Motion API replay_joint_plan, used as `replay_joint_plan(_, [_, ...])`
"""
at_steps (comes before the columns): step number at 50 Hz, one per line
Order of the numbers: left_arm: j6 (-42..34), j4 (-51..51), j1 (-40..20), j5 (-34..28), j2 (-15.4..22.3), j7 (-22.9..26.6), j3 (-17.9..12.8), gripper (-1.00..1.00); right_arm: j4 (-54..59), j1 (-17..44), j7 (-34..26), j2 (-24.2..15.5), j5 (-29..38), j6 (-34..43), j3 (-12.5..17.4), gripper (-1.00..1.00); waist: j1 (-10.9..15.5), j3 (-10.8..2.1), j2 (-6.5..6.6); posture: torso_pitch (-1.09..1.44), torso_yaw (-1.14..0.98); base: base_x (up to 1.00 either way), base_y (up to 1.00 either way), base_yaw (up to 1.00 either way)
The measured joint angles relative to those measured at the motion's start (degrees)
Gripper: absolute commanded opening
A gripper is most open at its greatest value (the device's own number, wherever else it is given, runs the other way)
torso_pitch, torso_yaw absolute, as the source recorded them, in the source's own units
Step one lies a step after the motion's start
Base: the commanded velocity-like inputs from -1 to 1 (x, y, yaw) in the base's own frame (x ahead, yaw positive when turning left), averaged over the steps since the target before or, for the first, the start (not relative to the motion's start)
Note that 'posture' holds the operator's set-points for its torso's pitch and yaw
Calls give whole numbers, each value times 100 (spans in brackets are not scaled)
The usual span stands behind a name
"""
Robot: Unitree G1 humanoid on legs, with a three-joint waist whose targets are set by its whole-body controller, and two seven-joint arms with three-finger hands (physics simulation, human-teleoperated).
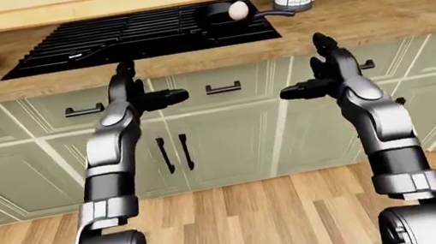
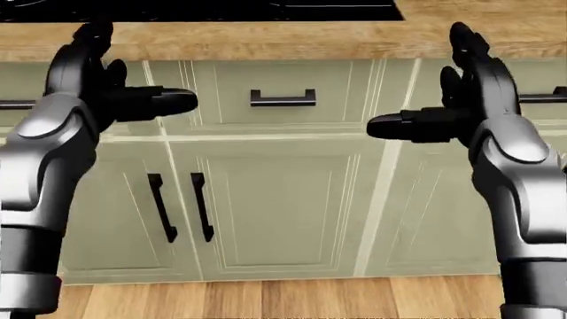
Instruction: Pick the egg from the pan and place it in the bowl.
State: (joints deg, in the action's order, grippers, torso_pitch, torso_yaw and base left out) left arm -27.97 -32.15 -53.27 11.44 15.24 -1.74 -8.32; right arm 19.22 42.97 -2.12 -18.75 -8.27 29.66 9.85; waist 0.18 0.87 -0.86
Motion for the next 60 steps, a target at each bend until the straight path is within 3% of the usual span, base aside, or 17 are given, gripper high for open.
replay_joint_plan(6, [320,-1646,-1318,-287,349,100,30,100,886,1208,-268,-365,160,199,17,100,11,37,16,0,0,0,0,0])
replay_joint_plan(15, [254,-2226,-2111,-587,621,166,19,100,1508,2218,-599,-775,168,455,67,100,4,100,-27,0,0,0,0,0])
replay_joint_plan(31, [181,-2227,-2074,-732,659,233,8,100,1703,2420,-838,-773,389,610,-48,100,12,149,22,0,0,4,0,0])
replay_joint_plan(38, [210,-2077,-2143,-757,653,208,-29,100,1483,2476,-886,-804,405,680,-16,100,4,192,-65,0,0,27,0,0])
replay_joint_plan(44, [168,-2030,-2137,-734,616,298,37,100,1585,2422,-867,-819,463,625,28,100,-87,135,177,0,0,33,0,0])
replay_joint_plan(47, [141,-2020,-2166,-743,669,308,1,100,1600,2490,-877,-802,491,653,-7,100,-88,152,469,0,0,35,0,0])
replay_joint_plan(53, [41,-2011,-2067,-806,711,239,-39,100,1508,2469,-1006,-747,474,830,-112,100,36,137,323,0,0,34,0,0])
replay_joint_plan(57, [30,-1928,-2077,-813,699,251,-21,100,1378,2462,-999,-821,487,787,-3,100,94,138,21,0,0,35,0,0])
replay_joint_plan(60, [41,-1895,-2129,-820,705,253,-32,100,1361,2517,-981,-862,497,751,15,100,125,83,-293,0,0,34,0,0])
